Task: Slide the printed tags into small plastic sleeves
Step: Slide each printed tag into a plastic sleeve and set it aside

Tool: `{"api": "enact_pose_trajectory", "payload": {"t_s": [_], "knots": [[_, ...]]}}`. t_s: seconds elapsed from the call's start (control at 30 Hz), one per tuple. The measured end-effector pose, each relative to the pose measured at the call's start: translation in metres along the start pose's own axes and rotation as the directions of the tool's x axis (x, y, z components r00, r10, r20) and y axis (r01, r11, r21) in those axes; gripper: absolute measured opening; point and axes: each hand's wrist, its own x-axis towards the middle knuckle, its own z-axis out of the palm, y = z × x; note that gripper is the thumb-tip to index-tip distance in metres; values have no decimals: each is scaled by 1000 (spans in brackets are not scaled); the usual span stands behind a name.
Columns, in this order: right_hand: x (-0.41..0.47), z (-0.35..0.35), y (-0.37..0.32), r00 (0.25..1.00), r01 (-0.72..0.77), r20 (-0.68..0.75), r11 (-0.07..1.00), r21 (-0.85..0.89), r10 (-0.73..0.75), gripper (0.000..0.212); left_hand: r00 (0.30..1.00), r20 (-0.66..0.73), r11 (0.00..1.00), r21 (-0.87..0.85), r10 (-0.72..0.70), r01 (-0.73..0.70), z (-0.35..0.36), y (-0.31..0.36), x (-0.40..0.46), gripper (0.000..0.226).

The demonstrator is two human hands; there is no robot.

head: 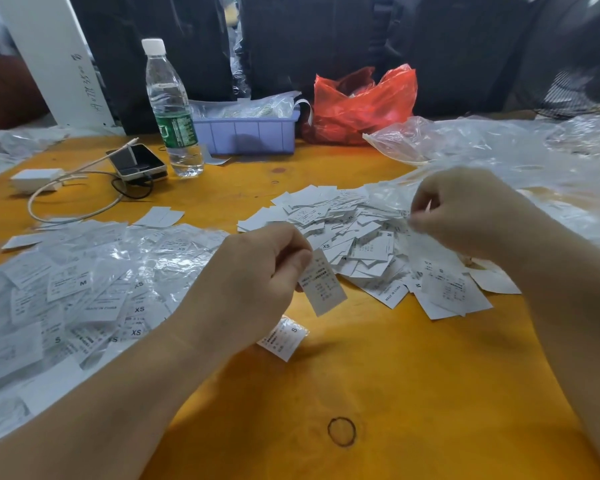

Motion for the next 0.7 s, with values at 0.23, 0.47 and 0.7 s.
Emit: {"api": "enact_pose_trajectory", "payload": {"t_s": [0.23,0.47,0.7], "knots": [[4,2,11,962,-199,-202,978,-70,181,24,1000,23,999,-48,-22,23,-1,1,0,17],[7,16,15,976,-213,17,971,-110,216,22,997,72,999,-41,-17,20,1,0,-1,18],[7,18,20,963,-262,37,961,-93,266,33,996,89,999,-46,-7,11,0,1,-2,18]]}}
